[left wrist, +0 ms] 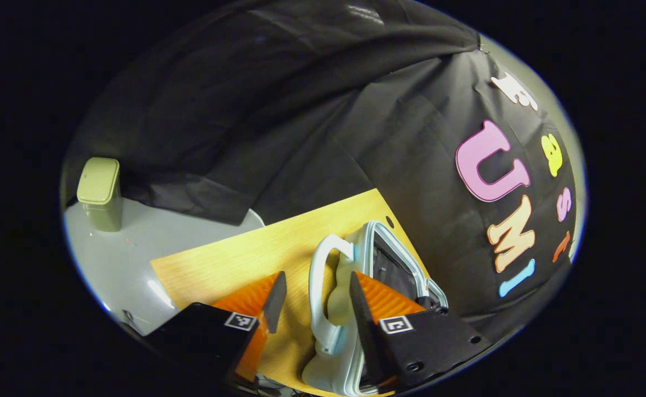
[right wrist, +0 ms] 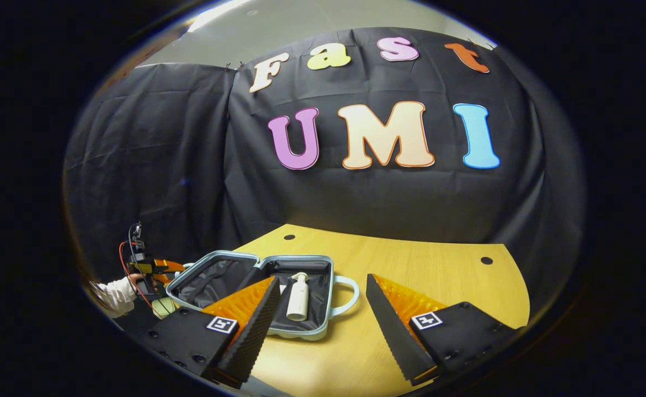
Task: First open the suitcase, pack the skin care products into it, and then close the suitcase.
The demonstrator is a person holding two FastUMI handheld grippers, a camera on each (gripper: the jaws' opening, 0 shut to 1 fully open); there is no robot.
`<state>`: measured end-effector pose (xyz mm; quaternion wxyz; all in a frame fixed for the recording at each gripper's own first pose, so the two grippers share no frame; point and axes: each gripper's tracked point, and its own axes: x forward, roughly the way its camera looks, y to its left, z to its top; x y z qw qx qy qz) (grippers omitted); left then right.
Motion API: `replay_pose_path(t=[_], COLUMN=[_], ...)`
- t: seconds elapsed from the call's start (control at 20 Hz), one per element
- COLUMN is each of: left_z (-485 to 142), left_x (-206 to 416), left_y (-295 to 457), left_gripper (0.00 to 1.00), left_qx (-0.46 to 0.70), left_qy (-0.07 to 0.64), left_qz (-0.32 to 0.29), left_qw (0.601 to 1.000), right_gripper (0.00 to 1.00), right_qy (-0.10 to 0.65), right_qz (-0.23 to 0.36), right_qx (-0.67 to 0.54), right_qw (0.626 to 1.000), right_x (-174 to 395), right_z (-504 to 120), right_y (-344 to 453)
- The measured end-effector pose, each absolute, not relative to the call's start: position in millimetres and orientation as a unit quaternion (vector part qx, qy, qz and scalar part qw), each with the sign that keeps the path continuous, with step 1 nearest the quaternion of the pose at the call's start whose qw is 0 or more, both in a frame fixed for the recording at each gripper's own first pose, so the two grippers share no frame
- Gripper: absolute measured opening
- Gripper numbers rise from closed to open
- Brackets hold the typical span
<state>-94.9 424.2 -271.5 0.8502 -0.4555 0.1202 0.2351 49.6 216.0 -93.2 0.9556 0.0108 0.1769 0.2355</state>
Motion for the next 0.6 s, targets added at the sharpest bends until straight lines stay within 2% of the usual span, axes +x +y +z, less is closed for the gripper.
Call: replay_pose_path(t=[0.2, 0.3, 0.6], left_z=[-276, -270, -232], left_x=[-93, -94, -95], left_y=[425, 425, 413], left_gripper=[0.04, 0.0, 0.0], left_qx=[-0.456, -0.459, -0.413], left_qy=[0.123, 0.122, 0.128], left_qz=[0.239, 0.233, 0.235], left_qw=[0.848, 0.849, 0.87], right_gripper=[0.98, 0.98, 0.98], right_qy=[0.178, 0.175, 0.169], right_qz=[0.235, 0.232, 0.216], right_qx=[0.002, 0.003, -0.002], right_qw=[0.956, 0.957, 0.962], right_x=[43, 43, 42], right_z=[-93, -91, -91], right_y=[216, 212, 195])
